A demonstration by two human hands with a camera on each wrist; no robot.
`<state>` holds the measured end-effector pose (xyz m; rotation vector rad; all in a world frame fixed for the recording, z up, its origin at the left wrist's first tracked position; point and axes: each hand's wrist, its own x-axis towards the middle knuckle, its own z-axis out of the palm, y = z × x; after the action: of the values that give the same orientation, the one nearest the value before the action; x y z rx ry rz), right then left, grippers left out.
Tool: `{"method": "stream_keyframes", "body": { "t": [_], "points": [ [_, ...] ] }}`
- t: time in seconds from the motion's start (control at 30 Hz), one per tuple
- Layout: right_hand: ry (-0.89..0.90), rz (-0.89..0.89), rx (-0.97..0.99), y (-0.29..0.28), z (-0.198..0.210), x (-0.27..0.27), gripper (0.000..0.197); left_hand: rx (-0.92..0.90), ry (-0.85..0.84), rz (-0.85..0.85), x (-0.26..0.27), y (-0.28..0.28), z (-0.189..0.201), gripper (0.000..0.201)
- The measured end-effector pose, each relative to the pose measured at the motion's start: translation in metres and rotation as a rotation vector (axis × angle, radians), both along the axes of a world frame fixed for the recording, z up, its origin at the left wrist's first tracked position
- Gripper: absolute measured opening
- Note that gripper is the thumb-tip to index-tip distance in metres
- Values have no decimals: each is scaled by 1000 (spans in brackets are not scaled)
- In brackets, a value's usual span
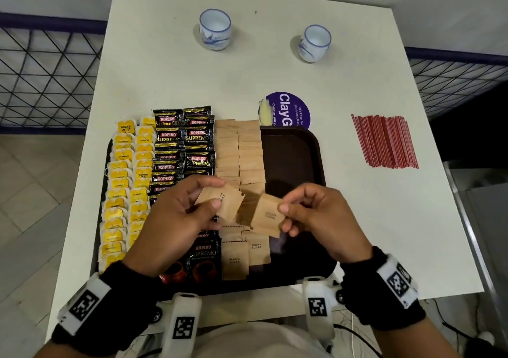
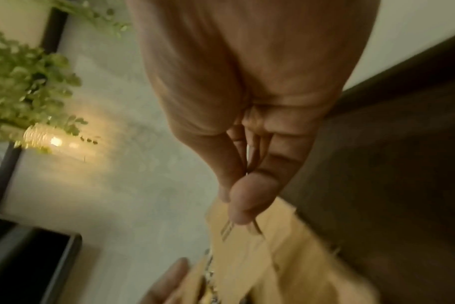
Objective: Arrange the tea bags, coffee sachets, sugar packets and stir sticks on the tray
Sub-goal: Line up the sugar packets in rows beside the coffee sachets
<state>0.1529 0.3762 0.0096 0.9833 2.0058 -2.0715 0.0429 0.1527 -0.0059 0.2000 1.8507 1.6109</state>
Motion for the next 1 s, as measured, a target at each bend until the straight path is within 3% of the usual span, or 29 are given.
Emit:
{"method": "stream_keyframes", "body": {
  "t": [0.17, 0.4, 0.73, 1.0],
  "points": [
    [-183, 207, 97, 4, -14, 24, 5, -42, 18, 13, -6, -11, 2, 42],
    [-280, 322, 94, -11, -34, 23, 6, -76, 17, 11, -6, -6, 1, 50],
    [-290, 276, 145, -20, -35, 17, 12, -113, 10, 20, -7, -5, -2, 32],
    [-302, 249, 191, -25, -33, 11, 14, -92, 3, 11, -7, -5, 2, 32]
  ]
}}
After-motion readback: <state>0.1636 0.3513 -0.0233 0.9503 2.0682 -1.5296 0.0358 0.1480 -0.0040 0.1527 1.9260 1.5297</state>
